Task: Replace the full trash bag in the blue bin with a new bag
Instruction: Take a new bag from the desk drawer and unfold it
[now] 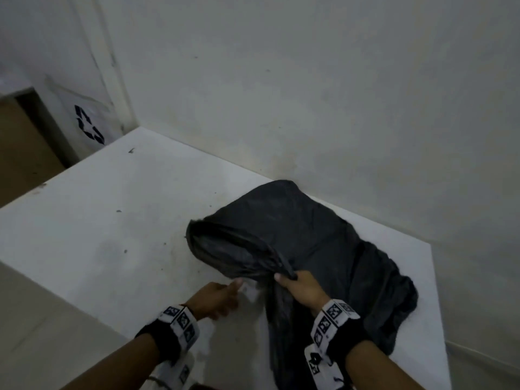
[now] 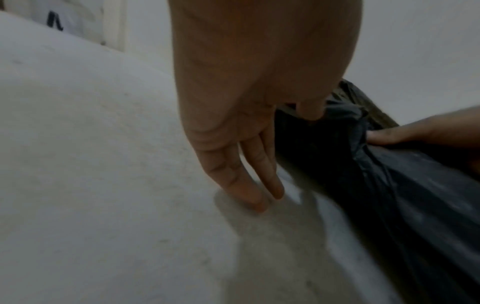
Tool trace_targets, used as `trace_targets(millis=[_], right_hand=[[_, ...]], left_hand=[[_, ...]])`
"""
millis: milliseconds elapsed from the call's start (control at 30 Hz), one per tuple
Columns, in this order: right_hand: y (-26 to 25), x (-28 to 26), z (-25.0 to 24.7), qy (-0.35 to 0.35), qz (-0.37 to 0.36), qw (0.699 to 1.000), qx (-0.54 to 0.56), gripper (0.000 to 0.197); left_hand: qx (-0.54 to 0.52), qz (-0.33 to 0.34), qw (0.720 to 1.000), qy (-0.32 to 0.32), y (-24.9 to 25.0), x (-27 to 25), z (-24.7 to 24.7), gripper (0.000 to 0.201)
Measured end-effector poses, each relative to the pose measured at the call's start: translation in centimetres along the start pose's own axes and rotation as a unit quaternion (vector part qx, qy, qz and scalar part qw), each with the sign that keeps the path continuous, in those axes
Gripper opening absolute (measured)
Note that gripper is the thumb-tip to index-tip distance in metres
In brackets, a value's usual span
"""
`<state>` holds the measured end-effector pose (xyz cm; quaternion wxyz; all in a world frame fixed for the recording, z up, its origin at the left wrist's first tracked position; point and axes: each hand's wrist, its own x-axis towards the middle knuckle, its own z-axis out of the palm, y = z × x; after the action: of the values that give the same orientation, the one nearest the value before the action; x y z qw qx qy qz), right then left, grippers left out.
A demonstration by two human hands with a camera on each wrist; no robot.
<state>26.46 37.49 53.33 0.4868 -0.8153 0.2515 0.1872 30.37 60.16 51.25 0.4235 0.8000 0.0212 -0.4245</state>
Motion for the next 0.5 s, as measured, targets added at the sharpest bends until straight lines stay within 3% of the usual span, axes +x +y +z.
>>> trace_targets(millis=[133,300,500], right_hand=[[-2.5,-1.4,0.8,-0.033,-0.057,0.987,0.147,0.026],[-4.2,-2.0,-0.8,-0.044,-0.058,0.947,0.313,0.024],[-4.9,-1.6,-4.1,-0.069,-0.035,0.868,0.490,0.040]], left_hand=[[-0.194,0.050,0.978,-0.052,4.6,-0.2,0.8,0.052],[-0.216,0.147,0.965,-0.007,9.1,-0.3,1.0,0.038],[-0.250,0.167,0.953,0.046,11.5,0.6,-0.5,0.035]])
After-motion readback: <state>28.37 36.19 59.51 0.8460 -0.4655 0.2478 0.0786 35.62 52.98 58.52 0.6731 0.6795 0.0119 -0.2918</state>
